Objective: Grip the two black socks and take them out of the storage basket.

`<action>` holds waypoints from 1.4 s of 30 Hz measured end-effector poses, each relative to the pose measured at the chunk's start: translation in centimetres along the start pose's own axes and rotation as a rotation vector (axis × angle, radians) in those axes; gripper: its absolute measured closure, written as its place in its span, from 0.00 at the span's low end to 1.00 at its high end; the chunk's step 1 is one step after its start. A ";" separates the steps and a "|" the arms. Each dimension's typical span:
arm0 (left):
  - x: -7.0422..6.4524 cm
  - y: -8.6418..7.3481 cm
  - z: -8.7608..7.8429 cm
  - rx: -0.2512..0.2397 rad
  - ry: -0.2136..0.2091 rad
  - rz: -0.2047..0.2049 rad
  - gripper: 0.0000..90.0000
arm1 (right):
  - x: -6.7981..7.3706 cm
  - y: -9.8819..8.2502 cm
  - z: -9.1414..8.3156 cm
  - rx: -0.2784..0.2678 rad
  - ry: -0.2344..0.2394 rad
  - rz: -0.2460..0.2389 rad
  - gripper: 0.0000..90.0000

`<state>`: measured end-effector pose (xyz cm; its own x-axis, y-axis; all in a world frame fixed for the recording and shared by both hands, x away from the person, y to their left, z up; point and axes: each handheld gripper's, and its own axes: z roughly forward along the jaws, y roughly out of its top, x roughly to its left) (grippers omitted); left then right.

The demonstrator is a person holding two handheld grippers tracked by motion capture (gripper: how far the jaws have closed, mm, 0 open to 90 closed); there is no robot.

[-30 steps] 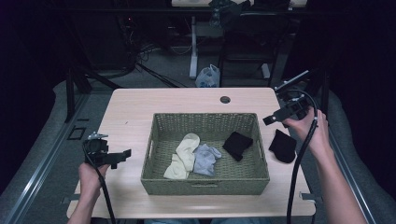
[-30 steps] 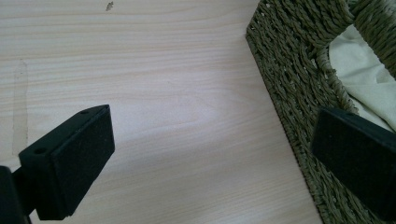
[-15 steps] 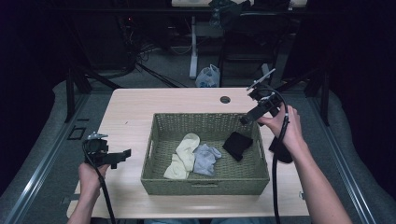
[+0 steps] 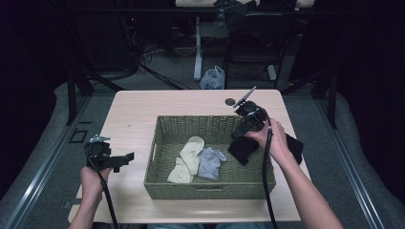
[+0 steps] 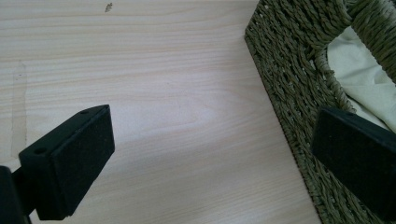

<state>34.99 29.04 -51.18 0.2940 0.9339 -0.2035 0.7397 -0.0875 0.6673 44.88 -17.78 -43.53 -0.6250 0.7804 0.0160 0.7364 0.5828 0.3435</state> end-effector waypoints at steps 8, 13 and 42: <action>0.0 0.0 -0.1 -0.002 -0.001 -0.002 0.00 | 0.2 0.1 3.4 0.073 -0.007 0.007 0.04; 0.0 0.0 0.0 -0.002 -0.003 0.000 0.00 | 0.5 0.0 5.2 0.083 0.004 0.033 0.07; 0.0 0.1 0.0 -0.004 -0.004 0.002 0.00 | 0.7 0.2 10.4 0.265 -0.058 0.046 0.48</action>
<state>35.01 29.00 -51.10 0.2979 0.9324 -0.2046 0.7363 -0.0880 0.6709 47.26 -14.75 -53.25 -0.5794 0.8144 -0.0310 0.8103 0.5797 0.0860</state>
